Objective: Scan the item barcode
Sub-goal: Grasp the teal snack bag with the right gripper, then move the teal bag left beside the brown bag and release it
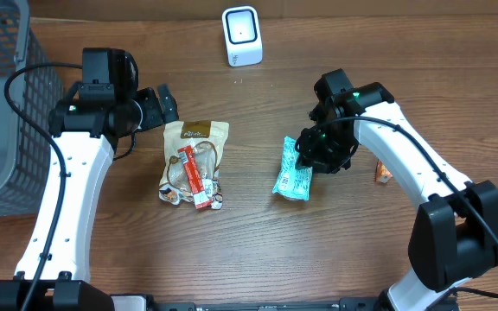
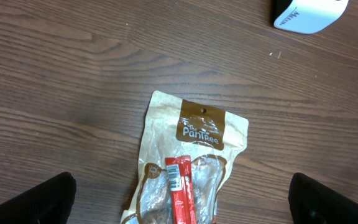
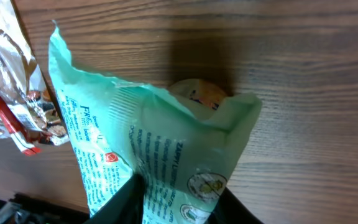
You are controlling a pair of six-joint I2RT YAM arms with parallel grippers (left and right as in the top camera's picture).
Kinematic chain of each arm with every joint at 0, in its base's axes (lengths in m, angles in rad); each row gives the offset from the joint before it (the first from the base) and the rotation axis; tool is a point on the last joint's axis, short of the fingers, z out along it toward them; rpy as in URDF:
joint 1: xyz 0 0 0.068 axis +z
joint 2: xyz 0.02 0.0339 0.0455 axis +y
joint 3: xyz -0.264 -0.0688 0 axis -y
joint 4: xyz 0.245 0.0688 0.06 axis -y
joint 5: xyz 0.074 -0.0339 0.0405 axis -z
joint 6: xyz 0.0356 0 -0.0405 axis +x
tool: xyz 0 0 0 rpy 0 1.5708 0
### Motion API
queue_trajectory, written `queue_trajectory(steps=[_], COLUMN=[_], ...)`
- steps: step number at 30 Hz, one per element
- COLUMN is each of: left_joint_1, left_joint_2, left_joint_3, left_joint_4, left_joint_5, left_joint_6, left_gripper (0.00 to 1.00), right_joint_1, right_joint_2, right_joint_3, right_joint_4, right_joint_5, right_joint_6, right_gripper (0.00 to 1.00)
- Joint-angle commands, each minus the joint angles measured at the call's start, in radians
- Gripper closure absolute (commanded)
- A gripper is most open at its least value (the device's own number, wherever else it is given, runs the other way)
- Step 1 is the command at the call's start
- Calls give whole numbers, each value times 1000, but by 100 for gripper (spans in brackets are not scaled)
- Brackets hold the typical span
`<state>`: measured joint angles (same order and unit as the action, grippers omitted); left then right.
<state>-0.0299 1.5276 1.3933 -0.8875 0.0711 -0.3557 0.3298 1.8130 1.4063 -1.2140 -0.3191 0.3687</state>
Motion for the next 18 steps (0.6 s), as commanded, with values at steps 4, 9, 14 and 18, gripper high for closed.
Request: queue_trajectory(steps=[4,9,14,18], left_joint_1=[3,3,3,3], left_joint_2=[-6,-6,-6,-6], left_joint_3=[8,8,8,8], left_joint_4=[2,2,2,2], left_joint_5=[-3,-3,-3,-3], left_joint_6=[27,27,27,27], left_gripper=[0,0,0,0], right_joint_1=[-11,-5,62,126], right_joint_2=[-6,-6,-4,-4], right_joint_3=[26,154,182,163], right_joint_4=[-24,-58,27,116], right_joint_5=[37,10,-33,-14], right_joint_6=[2,1,2,3], right_gripper=[92,95,96,96])
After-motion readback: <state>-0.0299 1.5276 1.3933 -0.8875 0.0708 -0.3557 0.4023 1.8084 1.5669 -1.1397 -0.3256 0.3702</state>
